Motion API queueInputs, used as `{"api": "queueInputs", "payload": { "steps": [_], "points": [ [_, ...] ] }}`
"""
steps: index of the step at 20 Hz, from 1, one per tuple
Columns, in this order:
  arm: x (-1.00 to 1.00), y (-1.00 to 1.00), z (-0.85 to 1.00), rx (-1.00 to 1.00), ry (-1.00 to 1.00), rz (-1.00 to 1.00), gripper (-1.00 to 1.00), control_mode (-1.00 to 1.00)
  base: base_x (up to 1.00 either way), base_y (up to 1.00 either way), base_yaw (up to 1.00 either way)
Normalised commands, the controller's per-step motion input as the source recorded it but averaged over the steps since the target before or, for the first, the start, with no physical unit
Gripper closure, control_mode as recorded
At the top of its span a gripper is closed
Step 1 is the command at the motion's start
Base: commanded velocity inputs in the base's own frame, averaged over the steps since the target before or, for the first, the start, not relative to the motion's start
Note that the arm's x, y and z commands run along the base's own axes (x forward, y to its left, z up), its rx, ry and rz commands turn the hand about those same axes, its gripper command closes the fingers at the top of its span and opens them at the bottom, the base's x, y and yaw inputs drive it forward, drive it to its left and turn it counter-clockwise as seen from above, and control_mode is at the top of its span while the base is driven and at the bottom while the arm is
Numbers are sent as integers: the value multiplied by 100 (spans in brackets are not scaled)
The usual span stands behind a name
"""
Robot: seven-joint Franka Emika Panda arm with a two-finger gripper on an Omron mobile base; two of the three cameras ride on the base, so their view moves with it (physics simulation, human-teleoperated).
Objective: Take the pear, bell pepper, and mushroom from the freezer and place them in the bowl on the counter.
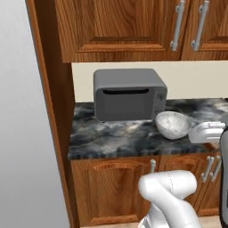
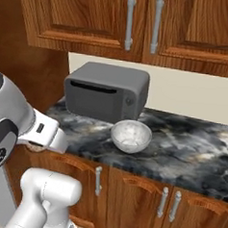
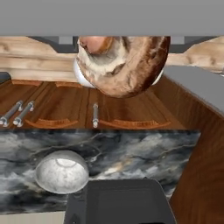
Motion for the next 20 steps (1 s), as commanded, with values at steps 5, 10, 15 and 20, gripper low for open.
{"api": "queueInputs", "payload": {
  "steps": [5, 10, 15, 20],
  "points": [
    [0, 0, 0, 0, 0, 0, 100, 100, 98, 13, -9],
    [0, 0, 0, 0, 0, 0, 100, 100, 81, -11, -14],
    [0, 0, 0, 0, 0, 0, 100, 100, 14, -44, -29],
    [0, 0, 0, 0, 0, 0, 100, 100, 51, -25, -55]
  ]
}}
